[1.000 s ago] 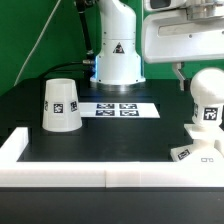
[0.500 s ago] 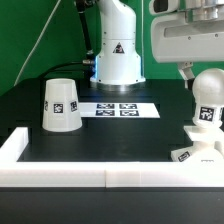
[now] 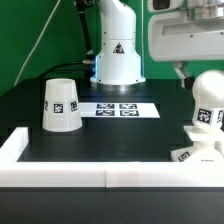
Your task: Assemble lamp
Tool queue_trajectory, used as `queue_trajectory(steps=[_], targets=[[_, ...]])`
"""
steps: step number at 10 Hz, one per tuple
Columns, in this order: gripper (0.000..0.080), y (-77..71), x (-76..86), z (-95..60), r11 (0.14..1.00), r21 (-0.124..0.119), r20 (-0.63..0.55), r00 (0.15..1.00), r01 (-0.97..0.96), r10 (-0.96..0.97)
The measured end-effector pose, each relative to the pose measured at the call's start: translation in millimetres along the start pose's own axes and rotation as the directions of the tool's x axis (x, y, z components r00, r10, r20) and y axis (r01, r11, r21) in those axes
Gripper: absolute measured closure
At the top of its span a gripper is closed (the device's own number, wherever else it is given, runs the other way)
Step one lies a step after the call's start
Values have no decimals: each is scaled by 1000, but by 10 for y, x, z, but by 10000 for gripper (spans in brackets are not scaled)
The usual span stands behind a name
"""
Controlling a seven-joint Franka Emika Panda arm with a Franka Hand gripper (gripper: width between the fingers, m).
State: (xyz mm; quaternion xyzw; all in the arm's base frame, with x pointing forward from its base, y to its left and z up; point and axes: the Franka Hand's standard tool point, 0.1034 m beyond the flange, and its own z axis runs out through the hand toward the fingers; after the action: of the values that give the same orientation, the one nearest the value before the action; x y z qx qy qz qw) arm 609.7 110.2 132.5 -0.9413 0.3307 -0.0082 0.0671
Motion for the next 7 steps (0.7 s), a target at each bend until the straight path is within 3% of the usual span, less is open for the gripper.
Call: queue_trajectory(steps=[2, 7], targets=[[101, -42, -29, -9, 967, -28, -14, 967, 253, -254], [101, -33, -21, -4, 813, -30, -3, 813, 582, -582]])
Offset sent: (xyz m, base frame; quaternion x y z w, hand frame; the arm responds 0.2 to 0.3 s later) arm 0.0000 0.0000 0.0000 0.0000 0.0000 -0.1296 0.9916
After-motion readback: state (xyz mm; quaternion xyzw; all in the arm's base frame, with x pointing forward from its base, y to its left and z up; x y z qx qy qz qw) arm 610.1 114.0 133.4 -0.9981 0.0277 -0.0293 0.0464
